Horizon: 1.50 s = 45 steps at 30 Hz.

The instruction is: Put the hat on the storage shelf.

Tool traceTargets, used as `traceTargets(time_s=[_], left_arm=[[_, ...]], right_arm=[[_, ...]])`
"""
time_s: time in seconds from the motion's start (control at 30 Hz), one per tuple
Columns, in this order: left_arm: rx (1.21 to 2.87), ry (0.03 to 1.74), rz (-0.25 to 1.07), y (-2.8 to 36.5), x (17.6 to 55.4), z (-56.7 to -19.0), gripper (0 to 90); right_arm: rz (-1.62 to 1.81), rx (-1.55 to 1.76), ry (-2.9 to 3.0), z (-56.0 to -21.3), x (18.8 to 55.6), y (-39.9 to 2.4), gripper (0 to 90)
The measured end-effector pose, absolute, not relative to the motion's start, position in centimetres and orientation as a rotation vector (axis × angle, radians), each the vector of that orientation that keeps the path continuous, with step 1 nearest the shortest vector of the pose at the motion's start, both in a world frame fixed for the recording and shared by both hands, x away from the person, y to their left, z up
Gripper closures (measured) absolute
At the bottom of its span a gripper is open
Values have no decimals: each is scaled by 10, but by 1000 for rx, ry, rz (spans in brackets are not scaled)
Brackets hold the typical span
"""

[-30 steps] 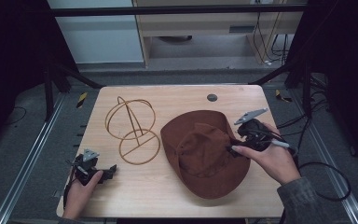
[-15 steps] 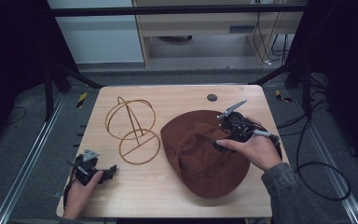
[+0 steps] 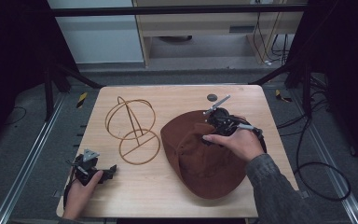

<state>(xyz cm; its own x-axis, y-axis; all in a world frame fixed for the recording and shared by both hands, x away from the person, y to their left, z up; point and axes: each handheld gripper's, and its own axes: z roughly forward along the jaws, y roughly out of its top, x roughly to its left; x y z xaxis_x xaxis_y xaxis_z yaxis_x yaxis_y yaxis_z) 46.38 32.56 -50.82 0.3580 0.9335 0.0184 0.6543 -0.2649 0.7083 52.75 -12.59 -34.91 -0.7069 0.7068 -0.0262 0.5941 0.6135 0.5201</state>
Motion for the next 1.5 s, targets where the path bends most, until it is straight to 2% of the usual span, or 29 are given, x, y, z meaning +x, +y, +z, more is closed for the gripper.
traceTargets(time_s=[0.1,0.27,0.5,0.67,0.73,0.9,1.07,1.1,1.17,1.2,1.3,1.43,1.5], left_arm=[[2017,1373,592,326,464,-508,0],[2013,1374,592,326,464,-508,0],[2013,1374,591,325,464,-508,0],[2013,1375,591,325,464,-508,0],[2013,1375,591,325,464,-508,0],[2013,1375,591,325,464,-508,0],[2013,1375,591,325,464,-508,0],[2013,1374,591,325,464,-508,0],[2013,1374,591,325,464,-508,0],[2013,1375,591,325,464,-508,0],[2013,1374,591,325,464,-508,0],[2013,1374,591,325,464,-508,0],[2013,1375,591,325,464,-508,0]], right_arm=[[707,1086,2633,-357,535,-119,262],[679,1066,2658,-368,541,-109,193],[694,1057,2656,-380,545,-106,162],[695,1075,2647,-387,548,-107,216],[681,1080,2643,-393,550,-109,279],[677,1097,2649,-398,552,-112,360],[654,1100,2655,-402,552,-112,484],[654,1100,2655,-402,552,-112,484],[647,1094,2671,-402,553,-112,598],[647,1094,2671,-402,553,-112,598],[640,1086,2701,-403,553,-111,733],[656,1082,2718,-403,553,-111,821],[664,1084,2719,-403,553,-112,837]])
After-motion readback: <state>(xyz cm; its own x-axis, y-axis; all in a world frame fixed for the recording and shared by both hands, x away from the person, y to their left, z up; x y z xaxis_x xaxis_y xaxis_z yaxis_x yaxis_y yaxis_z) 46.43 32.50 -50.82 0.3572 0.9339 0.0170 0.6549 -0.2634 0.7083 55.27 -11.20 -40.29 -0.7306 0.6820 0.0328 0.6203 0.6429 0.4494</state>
